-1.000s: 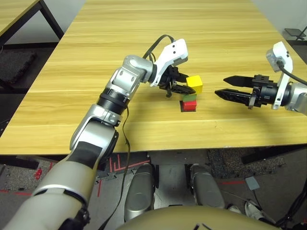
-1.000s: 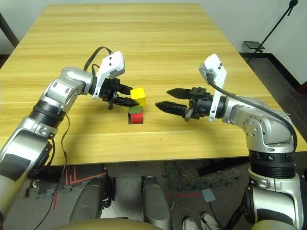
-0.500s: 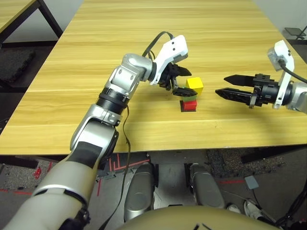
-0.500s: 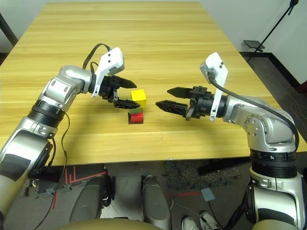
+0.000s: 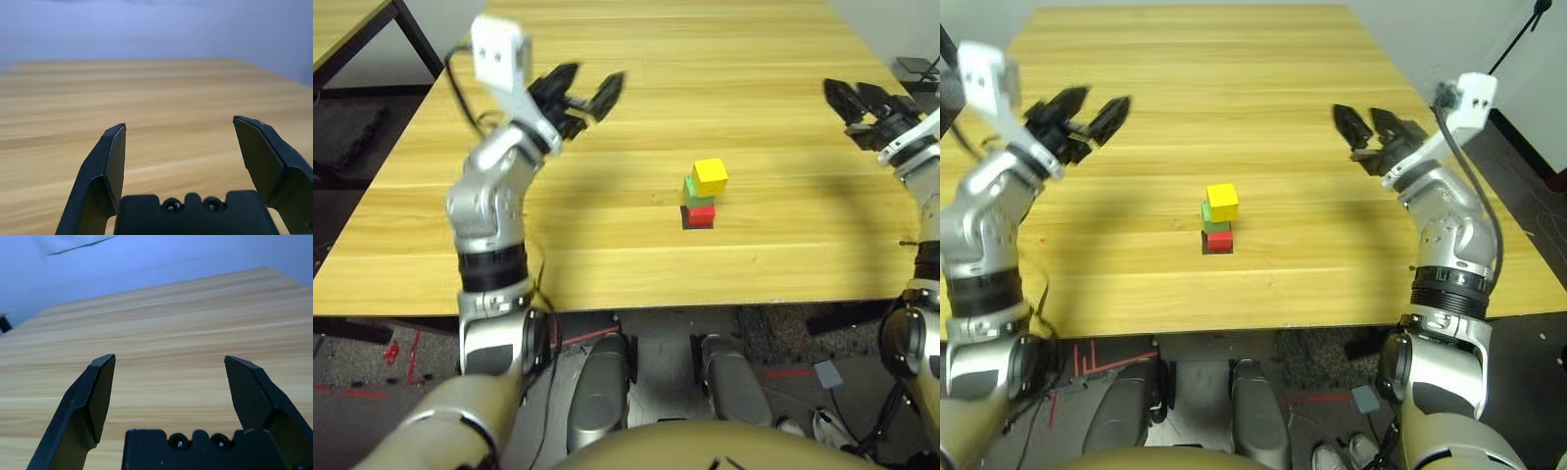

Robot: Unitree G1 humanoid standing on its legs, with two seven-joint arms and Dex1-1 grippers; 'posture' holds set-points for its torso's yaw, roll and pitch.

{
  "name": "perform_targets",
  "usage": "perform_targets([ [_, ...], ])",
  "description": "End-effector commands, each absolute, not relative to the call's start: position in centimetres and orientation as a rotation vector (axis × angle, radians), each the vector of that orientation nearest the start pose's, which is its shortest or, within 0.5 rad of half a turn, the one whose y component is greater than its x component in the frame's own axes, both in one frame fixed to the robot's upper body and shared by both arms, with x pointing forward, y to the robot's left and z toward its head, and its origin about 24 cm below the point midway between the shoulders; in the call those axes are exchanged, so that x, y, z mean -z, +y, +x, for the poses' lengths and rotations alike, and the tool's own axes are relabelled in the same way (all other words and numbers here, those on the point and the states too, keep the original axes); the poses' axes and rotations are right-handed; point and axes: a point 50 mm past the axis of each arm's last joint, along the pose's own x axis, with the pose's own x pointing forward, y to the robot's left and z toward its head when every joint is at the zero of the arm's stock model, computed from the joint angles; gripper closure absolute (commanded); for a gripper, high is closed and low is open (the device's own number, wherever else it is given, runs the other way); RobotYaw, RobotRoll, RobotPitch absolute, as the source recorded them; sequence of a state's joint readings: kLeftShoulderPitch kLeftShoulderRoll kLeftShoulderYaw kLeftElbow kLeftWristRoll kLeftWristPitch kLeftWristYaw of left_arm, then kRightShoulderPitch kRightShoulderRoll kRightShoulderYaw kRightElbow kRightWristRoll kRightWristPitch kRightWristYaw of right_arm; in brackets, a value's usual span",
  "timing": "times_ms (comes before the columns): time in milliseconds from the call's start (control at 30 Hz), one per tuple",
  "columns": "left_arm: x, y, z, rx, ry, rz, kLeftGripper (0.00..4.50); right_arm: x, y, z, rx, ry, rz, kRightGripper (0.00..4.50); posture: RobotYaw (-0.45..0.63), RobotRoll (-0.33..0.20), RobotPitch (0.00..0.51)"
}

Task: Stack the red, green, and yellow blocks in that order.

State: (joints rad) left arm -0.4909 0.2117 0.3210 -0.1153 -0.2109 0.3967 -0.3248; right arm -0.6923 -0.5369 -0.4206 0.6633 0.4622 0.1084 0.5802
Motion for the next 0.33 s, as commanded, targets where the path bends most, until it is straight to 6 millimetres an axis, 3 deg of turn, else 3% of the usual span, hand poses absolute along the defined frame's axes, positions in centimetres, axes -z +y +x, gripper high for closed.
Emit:
perform_targets([
  [33,-15.9,21.7,29.9,0.023,-0.286,0.038,0.03,-14.8,-33.1,34.1,-0.041,-0.231,0.155,0.00,0.16,-0.155,0.091],
  [200,-12.0,21.3,28.3,-0.048,-0.249,0.071,0.03,-12.7,-34.4,33.3,0.051,-0.199,0.116,0.00,0.14,-0.163,0.104],
  [333,-10.3,20.9,27.6,-0.080,-0.221,0.082,0.03,-11.3,-34.4,33.1,0.066,-0.161,0.093,0.00,0.13,-0.158,0.108],
])
